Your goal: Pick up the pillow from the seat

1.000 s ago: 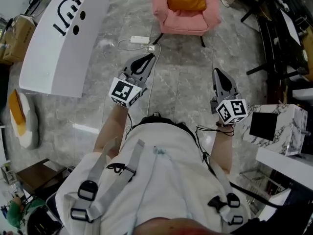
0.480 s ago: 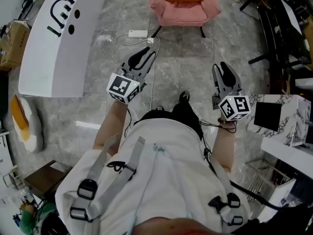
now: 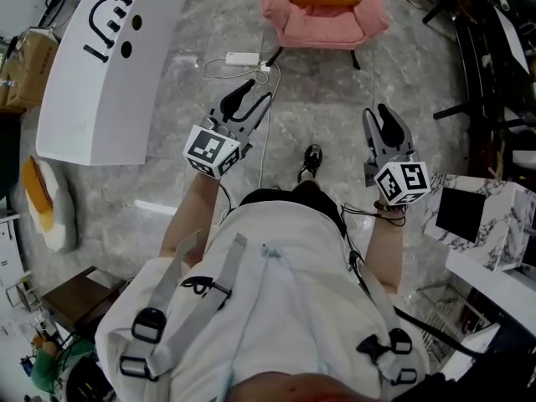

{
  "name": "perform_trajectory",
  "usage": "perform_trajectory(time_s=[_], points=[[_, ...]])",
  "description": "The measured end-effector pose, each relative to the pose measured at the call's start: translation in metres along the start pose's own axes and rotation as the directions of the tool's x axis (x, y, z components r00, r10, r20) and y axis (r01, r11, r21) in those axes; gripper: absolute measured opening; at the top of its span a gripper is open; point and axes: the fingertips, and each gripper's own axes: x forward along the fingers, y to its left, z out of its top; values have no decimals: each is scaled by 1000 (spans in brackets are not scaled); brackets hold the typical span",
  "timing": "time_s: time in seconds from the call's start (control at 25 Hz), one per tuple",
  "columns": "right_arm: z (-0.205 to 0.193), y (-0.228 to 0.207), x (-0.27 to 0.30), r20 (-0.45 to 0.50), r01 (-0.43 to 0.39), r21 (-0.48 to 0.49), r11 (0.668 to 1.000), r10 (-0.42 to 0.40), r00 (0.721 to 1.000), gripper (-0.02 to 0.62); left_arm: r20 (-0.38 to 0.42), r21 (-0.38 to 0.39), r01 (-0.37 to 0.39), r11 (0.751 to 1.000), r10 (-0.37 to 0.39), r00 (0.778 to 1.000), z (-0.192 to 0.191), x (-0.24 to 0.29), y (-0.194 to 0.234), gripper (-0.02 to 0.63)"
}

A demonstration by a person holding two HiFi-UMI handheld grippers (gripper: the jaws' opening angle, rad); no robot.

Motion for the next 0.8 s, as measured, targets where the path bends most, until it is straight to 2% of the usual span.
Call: perform_trajectory(time_s=[0.32,0.72,0.8], points=[[5,-68,55,-33,-20,32,999,21,999,179,-44,-2,-9,1000,9,999,-10,72,25,193],[29,-143,121,-74,-101,9,995,102,992,210,-88,-86,-59,995,52,995,-19,162,48,269],[32,-157,129,-81,-123,4,992,122,989,225,-87,-83,-58,995,51,995,-19,179,46,284]])
